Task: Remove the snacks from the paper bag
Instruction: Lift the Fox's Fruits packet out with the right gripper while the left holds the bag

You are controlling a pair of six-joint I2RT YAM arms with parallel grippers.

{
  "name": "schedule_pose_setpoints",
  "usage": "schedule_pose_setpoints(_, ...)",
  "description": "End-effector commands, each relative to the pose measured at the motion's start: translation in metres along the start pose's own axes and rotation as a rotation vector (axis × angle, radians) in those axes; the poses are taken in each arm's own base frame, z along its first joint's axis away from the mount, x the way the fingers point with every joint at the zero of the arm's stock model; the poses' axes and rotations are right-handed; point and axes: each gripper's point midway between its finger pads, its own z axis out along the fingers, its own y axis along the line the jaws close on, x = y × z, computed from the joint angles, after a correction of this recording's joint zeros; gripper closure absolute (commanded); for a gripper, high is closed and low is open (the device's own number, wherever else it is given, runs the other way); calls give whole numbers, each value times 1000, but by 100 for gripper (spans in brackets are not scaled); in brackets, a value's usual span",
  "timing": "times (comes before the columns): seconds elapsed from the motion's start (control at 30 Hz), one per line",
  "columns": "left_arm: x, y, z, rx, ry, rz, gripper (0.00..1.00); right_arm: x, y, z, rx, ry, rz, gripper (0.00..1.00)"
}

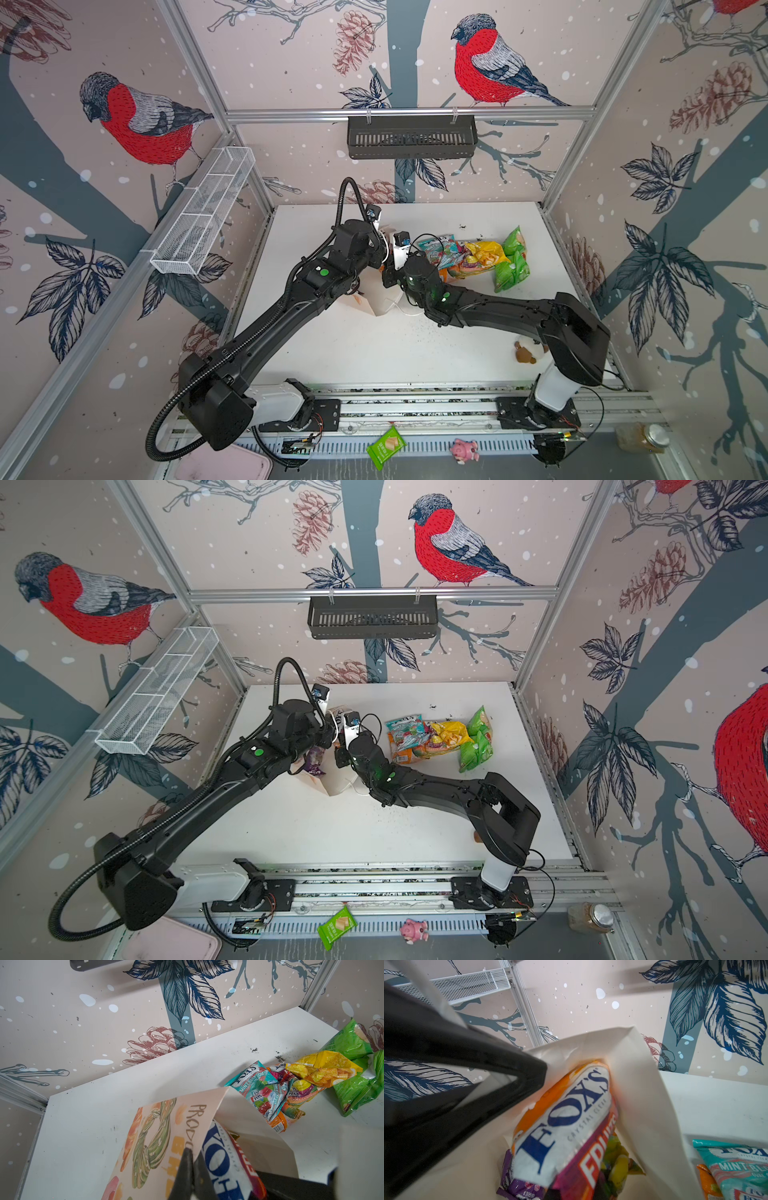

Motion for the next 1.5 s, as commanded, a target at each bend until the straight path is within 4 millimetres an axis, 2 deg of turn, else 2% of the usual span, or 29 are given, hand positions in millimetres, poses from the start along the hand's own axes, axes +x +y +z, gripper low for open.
schedule_pose_setpoints(0.0,-12,1,-3,28,-42,-3,100,-20,-1,-5,14,-58,51,93)
schedule_pose_setpoints(0.2,-14,8,-5,38,-66,-37,100,-27,1,-15,10,-50,58,94)
schedule_pose_setpoints(0.57,-17,21,-14,32,-131,-99,100,-31,-7,-32,38,-27,62,97)
schedule_pose_setpoints(0.83,-15,31,-21,20,-167,-127,100,-48,-10,-44,38,-37,75,97)
schedule_pose_setpoints(1.03,-7,33,-18,33,-163,-142,100,-59,-7,-49,-6,-31,127,96)
schedule_pose_setpoints(1.3,-1,34,-9,47,-154,-152,100,-68,-25,-49,-40,-10,238,96)
schedule_pose_setpoints(1.47,7,31,-8,64,-142,-160,100,-84,-36,-47,-58,-42,296,95)
